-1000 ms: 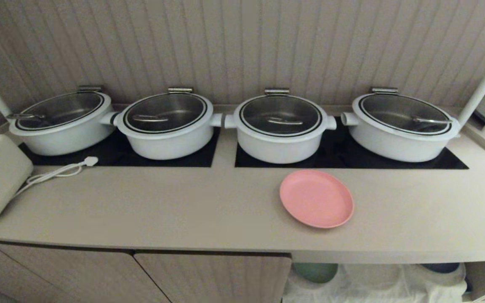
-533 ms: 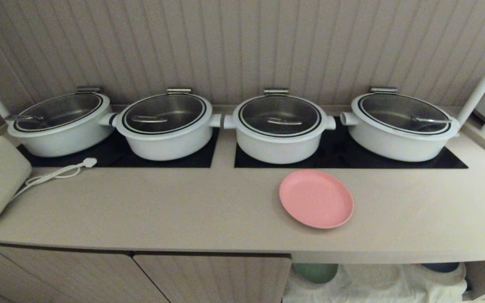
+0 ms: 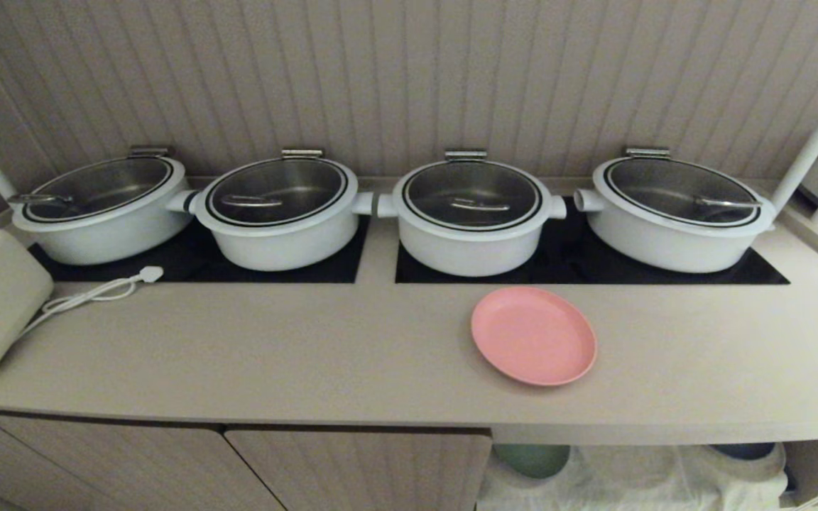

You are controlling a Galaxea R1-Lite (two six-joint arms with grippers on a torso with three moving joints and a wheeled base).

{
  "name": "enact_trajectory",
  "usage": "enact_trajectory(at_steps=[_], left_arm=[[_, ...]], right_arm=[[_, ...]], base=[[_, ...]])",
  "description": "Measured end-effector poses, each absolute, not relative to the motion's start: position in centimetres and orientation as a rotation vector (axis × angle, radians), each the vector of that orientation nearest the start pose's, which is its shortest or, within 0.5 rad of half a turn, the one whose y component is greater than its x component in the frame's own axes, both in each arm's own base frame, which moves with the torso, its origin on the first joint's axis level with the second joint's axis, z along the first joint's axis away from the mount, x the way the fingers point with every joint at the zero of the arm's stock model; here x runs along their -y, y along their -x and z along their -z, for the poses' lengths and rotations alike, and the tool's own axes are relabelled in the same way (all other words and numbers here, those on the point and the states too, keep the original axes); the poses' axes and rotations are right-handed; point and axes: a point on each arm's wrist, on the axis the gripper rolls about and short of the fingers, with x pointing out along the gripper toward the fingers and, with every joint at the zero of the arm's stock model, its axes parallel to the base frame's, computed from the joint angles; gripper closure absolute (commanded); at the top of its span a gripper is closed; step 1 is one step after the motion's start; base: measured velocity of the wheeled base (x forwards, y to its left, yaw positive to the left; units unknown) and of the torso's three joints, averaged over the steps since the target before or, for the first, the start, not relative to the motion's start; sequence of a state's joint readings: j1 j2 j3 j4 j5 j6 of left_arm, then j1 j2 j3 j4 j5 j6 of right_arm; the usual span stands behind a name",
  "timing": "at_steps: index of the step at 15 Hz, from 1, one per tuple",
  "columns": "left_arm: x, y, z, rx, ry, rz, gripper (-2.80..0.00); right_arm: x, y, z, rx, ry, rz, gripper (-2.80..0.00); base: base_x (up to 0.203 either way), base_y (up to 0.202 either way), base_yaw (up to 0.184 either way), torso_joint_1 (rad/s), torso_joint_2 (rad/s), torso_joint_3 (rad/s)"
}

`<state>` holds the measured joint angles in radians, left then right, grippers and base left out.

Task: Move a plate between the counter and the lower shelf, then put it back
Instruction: Pick up the plate

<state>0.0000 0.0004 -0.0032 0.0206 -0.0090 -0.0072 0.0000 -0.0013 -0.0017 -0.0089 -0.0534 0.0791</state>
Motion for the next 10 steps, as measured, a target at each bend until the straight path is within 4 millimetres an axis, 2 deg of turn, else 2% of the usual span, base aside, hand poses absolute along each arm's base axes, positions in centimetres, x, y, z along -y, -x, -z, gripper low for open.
enact_trajectory(at_steps=[10], left_arm=[[0.02, 2.30, -7.42, -0.018, 0.007, 0.009, 0.00]], right_arm=[[0.12, 2.31, -7.69, 0.015, -0.078, 0.053, 0.00]], base=[[0.000, 0.000, 0.000, 0.000, 0.00, 0.000]])
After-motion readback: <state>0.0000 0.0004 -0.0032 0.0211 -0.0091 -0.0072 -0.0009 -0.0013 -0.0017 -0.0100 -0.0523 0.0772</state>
